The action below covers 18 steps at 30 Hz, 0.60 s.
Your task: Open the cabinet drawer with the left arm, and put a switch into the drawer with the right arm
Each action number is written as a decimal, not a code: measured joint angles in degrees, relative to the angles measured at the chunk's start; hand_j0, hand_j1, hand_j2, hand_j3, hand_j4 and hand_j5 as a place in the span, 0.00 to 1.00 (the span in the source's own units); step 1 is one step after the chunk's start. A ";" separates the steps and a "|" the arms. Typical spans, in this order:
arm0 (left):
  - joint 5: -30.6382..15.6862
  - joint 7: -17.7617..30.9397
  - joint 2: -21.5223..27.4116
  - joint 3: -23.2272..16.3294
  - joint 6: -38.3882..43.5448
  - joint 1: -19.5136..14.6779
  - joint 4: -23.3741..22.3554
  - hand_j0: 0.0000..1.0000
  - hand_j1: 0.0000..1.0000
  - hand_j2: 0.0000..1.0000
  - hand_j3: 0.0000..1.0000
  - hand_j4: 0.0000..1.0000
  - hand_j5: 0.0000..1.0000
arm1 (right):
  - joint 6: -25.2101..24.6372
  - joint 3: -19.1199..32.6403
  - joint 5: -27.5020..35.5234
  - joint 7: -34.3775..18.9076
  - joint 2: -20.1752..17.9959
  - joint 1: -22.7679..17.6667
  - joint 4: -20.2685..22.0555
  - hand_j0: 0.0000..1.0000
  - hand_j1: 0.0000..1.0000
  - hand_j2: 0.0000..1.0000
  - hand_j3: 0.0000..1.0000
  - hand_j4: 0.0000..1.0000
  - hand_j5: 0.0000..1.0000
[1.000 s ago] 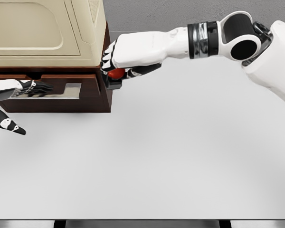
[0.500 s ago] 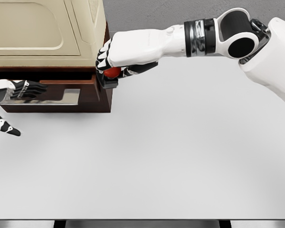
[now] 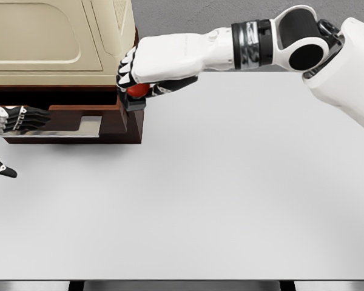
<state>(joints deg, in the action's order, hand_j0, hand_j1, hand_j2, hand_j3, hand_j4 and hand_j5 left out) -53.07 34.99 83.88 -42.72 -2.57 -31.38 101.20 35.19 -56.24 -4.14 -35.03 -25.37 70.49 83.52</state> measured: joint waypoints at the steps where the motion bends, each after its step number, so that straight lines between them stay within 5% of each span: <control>1: -0.24 0.01 0.21 -0.02 0.00 0.09 -0.01 1.00 1.00 1.00 1.00 1.00 1.00 | 0.00 -0.02 0.00 0.00 0.25 0.26 -0.03 0.51 0.51 0.51 0.51 0.51 0.51; 18: -3.58 0.08 2.44 -0.03 0.02 1.76 0.11 1.00 1.00 1.00 1.00 1.00 1.00 | -4.49 -1.02 0.00 0.00 5.90 2.11 -3.07 0.51 0.51 0.51 0.51 0.51 0.51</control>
<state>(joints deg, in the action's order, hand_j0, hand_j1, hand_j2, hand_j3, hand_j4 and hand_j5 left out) -56.64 35.07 86.32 -42.75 -2.55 -29.62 101.31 30.69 -57.25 -4.14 -35.03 -19.46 72.60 80.45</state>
